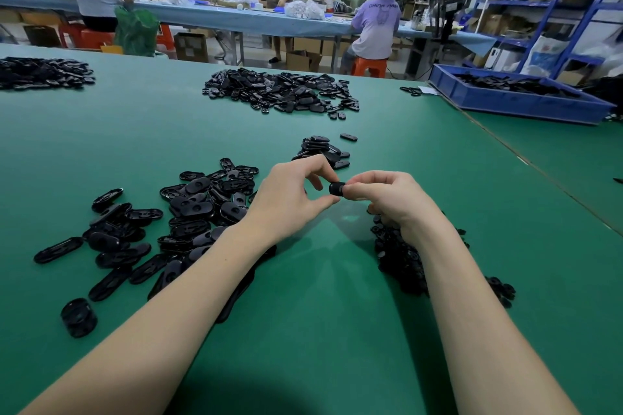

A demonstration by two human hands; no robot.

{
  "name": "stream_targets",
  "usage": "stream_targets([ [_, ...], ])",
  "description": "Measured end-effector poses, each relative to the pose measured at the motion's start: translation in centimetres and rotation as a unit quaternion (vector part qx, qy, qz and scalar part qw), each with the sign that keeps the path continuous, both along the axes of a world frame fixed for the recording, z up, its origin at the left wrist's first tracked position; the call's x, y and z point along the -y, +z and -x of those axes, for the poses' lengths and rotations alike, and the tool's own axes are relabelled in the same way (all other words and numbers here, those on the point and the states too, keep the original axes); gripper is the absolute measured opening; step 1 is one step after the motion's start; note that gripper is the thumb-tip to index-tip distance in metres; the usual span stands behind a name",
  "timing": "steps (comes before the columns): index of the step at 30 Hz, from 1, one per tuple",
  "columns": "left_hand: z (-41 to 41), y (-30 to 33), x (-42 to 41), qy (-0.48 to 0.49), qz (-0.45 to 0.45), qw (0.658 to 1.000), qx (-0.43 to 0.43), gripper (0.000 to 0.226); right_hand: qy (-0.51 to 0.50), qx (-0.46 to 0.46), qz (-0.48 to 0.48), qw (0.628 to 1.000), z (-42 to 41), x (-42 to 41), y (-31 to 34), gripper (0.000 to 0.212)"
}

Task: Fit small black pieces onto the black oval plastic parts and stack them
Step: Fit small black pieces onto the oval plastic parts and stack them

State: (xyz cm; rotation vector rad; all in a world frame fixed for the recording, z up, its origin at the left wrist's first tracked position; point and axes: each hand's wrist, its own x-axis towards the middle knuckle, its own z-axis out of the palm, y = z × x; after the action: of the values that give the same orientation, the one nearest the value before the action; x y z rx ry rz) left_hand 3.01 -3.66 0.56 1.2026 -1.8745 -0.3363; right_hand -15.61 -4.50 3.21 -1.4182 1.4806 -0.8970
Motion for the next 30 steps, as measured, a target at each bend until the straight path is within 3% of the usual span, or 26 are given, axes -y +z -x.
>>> stream_targets([
  [7,-0.1,-0.2,0.1,-0.019,-0.026,0.999,-0.035,0.02,0.002,-0.014,-0.012,1.0,0.5,0.0,-0.6,0.017],
  [11,-0.2,0.1,0.1,-0.047,-0.091,0.988,-0.117,0.02,0.027,0.057,-0.039,0.997,0.8,0.2,-1.1,0.021],
  [18,0.5,0.6,-0.4,-0.094,-0.265,0.896,-0.344,0.015,0.025,0.051,-0.023,0.998,0.5,0.6,-1.8,0.026],
  [24,0.9,0.6,-0.3,-0.031,-0.273,0.896,-0.349,0.016,0.025,0.061,0.036,0.997,0.0,0.8,-1.9,0.01],
  [30,1.4,0.3,-0.2,0.009,-0.256,0.905,-0.338,0.02,-0.005,0.05,0.06,0.997,-0.7,1.1,-2.6,0.011],
])
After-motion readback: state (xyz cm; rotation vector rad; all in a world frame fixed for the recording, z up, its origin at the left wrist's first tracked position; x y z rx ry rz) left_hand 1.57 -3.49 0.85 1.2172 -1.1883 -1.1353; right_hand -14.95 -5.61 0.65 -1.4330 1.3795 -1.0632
